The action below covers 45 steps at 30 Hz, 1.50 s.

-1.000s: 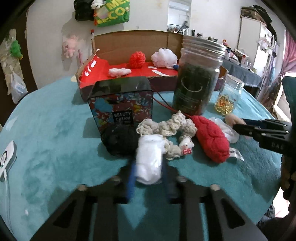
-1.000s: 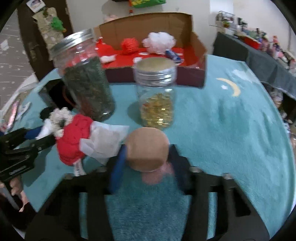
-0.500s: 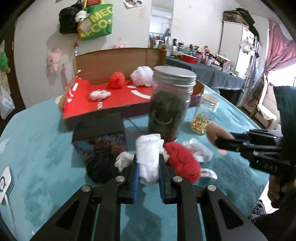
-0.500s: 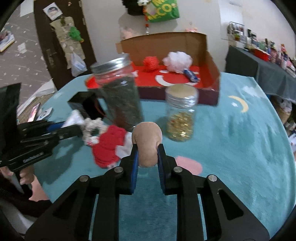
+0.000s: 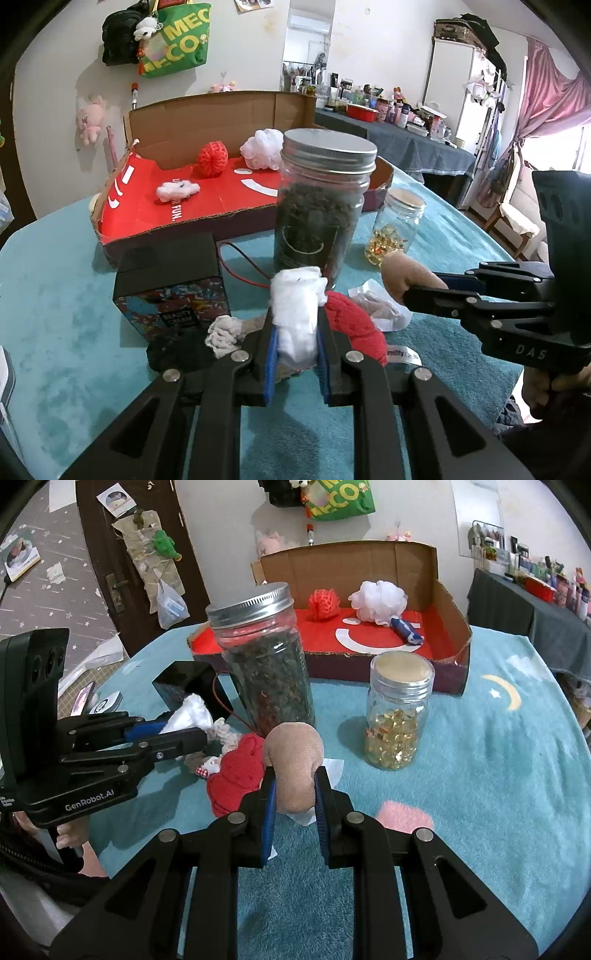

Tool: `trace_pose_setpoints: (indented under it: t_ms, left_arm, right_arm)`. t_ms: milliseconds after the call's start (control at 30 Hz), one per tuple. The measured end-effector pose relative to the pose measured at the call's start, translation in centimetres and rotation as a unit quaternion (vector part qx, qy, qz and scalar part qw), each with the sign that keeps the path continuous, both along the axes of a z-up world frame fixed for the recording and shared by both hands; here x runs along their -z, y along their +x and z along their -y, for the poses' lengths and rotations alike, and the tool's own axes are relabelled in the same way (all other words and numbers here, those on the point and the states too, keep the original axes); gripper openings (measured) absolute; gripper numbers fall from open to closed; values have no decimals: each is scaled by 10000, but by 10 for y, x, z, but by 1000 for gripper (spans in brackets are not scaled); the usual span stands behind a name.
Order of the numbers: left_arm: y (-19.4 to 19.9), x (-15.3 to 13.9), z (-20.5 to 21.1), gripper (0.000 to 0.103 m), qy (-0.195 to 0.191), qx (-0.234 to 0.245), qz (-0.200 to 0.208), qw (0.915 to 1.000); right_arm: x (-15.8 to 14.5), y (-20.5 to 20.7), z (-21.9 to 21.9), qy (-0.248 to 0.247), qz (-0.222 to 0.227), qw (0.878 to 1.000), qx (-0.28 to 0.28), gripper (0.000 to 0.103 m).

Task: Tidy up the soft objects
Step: 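Carry the white cloth and beige pad over into the red box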

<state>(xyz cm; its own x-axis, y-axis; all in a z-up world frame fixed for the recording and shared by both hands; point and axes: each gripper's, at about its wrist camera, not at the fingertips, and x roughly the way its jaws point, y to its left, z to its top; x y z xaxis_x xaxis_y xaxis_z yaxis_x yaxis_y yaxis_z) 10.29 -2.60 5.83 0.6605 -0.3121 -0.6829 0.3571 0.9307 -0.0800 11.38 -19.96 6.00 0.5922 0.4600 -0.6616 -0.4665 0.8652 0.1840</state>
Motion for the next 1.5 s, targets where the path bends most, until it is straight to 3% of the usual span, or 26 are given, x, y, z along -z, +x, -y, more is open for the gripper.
trace_pose_setpoints:
  t_ms: [333,767,1033,1500]
  left_arm:
    - [-5,-4,-14,19,23,-143,70,9999]
    - [-9,-16,-73,19,-92,-619,28,9980]
    - [6,-10,-104,19,208,-936,-85,9954]
    - [48,1,-121,19,600,-550,-299,9962]
  right_arm:
    - [0,-1,8,-41,-9,10000,83,18]
    - [1,4,43,-141,-128,9986,494,18]
    - [4,15,59,-245,-182,9970,709,18]
    - [7,53,80,-705,-196,9945,743,18]
